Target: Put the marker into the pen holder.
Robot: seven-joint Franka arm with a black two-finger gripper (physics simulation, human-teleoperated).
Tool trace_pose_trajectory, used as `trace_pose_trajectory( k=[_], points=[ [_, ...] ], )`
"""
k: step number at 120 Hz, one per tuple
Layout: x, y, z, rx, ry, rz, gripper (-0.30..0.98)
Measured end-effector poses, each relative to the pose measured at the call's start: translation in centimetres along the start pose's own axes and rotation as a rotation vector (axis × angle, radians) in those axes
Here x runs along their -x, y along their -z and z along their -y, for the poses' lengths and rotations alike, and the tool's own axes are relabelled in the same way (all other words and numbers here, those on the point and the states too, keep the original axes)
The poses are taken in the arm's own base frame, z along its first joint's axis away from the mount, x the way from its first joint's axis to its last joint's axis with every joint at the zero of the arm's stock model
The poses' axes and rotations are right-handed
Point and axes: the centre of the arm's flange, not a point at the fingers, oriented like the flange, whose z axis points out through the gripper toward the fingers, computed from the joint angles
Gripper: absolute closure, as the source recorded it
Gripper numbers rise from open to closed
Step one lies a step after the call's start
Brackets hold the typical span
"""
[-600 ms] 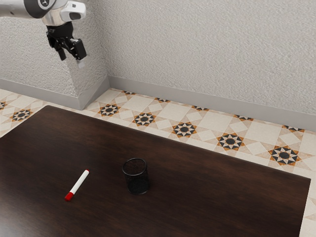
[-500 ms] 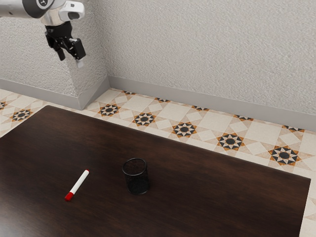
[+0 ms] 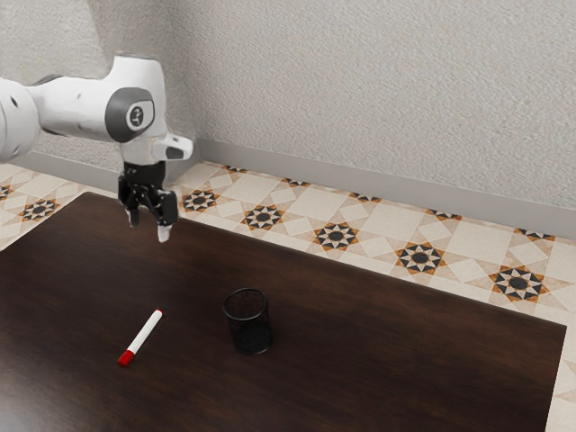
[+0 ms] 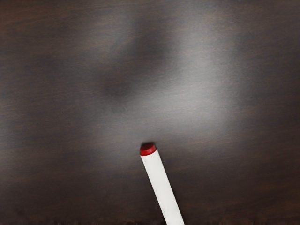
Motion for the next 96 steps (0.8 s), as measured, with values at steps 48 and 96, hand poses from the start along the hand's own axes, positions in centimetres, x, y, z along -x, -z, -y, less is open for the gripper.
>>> trace_pose_trajectory(
  k=[48,96],
  points=[
    [7.2,-12.9,-2.5,0.051,0.009,0.068,0.02],
    [10.1,-19.6,-2.9,0.032,0.023,-0.037,0.02]
  ],
)
